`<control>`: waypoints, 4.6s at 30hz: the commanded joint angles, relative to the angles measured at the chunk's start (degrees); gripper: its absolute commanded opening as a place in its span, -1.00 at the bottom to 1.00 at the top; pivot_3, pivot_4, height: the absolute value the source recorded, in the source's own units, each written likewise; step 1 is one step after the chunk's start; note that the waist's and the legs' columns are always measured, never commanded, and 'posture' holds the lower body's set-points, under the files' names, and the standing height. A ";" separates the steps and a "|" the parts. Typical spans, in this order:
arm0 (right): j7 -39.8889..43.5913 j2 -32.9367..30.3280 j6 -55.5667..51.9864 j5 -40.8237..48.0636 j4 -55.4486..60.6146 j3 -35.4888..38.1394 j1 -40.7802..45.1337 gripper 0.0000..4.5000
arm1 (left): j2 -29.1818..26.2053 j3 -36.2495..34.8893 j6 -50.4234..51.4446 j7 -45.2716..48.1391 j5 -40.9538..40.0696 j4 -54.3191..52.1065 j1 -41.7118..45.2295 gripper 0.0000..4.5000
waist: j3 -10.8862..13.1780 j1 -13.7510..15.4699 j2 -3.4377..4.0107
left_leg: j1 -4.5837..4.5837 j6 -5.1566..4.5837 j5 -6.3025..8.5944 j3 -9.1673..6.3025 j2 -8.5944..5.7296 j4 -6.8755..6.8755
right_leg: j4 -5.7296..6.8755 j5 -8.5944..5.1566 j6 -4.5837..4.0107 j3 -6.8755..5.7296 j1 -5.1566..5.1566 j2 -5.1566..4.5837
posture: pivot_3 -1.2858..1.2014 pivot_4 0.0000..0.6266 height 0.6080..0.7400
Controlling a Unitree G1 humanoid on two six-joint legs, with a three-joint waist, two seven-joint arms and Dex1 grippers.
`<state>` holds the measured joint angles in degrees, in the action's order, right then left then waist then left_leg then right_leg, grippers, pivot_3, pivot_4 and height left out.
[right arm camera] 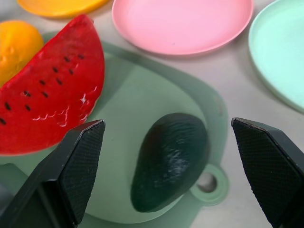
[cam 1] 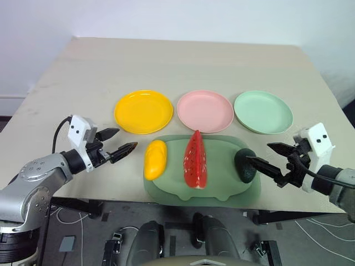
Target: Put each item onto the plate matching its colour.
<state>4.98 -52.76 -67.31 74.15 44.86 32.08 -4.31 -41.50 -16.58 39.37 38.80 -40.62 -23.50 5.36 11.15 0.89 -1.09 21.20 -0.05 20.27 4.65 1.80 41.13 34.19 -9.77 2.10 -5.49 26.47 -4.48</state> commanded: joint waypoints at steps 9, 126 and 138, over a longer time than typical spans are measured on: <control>-16.16 0.56 0.22 2.59 -2.60 -10.66 3.35 1.00 | 0.61 -0.34 0.58 -0.44 -1.03 -2.14 2.09 0.99 | 0.00 -0.13 0.00 | 0.01 0.00 0.00 0.01 0.01 -0.01 | -0.01 0.08 0.13 0.01 0.01 0.02 | 0.03 -0.52 1.00; 31.22 19.77 33.03 -66.65 -59.37 -49.20 61.97 0.98 | 1.42 -1.56 7.16 -9.51 -3.68 -12.12 2.26 1.00 | 0.02 -0.79 0.08 | 0.23 0.29 -0.19 0.02 0.02 -0.07 | 0.04 0.12 0.15 -0.07 0.28 -0.02 | 0.03 -0.52 1.00; 36.62 13.83 28.32 -56.60 -35.71 -32.33 49.04 0.98 | -4.57 1.18 22.44 -17.46 -14.92 -20.91 2.06 1.00 | 0.02 -0.24 0.07 | 0.15 0.06 -0.05 -0.04 -0.02 -0.06 | 0.01 0.12 0.14 -0.10 0.17 -0.05 | 0.03 -0.52 1.00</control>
<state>40.99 -38.36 -38.95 15.29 3.82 -3.30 45.27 -44.92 -17.34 60.39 22.57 -55.64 -41.52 6.63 11.17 0.64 -1.02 21.34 0.03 20.21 4.61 1.79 41.06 34.22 -9.66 2.24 -5.59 26.64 -4.51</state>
